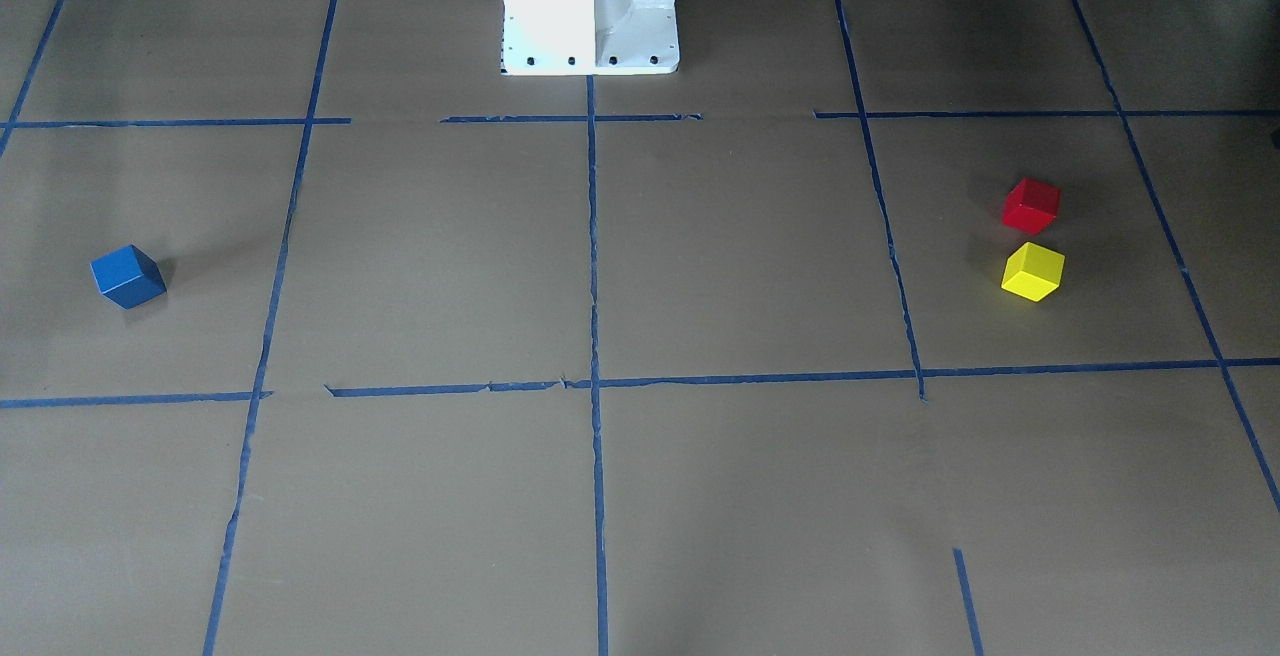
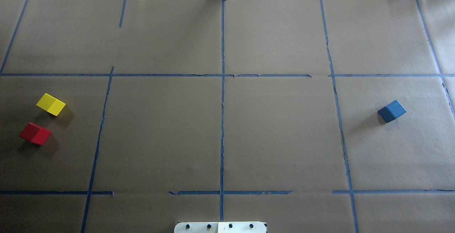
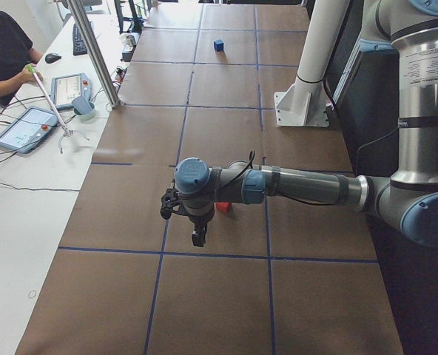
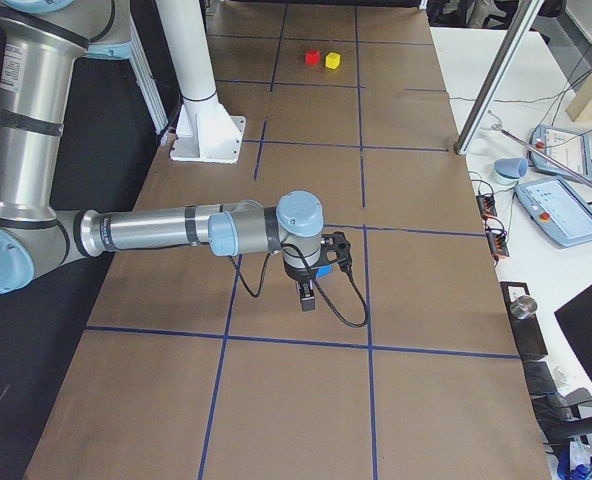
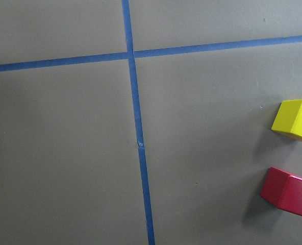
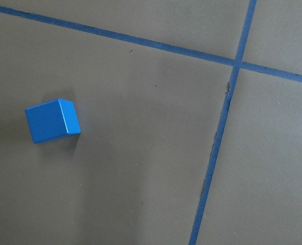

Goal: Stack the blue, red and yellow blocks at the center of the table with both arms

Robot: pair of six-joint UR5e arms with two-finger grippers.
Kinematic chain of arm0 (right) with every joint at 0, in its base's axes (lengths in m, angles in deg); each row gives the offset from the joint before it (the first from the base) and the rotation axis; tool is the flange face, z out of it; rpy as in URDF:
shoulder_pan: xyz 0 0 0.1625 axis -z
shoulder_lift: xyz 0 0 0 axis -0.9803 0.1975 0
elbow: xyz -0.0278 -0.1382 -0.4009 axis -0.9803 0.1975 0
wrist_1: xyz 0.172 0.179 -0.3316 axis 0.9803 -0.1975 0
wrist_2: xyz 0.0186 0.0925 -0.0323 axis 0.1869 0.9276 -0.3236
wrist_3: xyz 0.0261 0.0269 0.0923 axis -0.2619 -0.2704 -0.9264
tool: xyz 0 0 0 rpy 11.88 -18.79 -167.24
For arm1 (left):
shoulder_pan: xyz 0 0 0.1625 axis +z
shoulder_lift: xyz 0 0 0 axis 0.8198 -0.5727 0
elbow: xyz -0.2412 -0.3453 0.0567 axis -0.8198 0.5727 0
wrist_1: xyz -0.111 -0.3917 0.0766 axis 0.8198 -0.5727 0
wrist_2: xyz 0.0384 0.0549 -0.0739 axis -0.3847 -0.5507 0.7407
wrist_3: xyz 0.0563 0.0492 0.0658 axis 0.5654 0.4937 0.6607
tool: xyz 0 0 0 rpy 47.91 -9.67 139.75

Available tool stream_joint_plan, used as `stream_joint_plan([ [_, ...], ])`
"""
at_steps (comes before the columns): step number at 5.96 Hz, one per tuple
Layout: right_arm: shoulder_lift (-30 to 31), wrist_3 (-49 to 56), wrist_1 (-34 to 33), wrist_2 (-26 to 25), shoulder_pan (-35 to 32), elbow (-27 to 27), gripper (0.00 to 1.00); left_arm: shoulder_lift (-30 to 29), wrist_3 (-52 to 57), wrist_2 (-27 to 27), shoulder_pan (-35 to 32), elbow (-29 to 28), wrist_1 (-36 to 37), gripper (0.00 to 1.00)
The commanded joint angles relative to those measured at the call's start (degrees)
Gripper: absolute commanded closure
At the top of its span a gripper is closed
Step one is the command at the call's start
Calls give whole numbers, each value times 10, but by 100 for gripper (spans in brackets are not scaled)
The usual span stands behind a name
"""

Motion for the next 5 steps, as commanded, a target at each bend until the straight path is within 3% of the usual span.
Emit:
stream_joint_plan([
  [1,-18,6,-63,0,-3,-15,0,2,7,-3,0,12,-8,0],
  [5,1,10,-42,5,-2,-16,0,9,3,-1,1,8,-11,0],
])
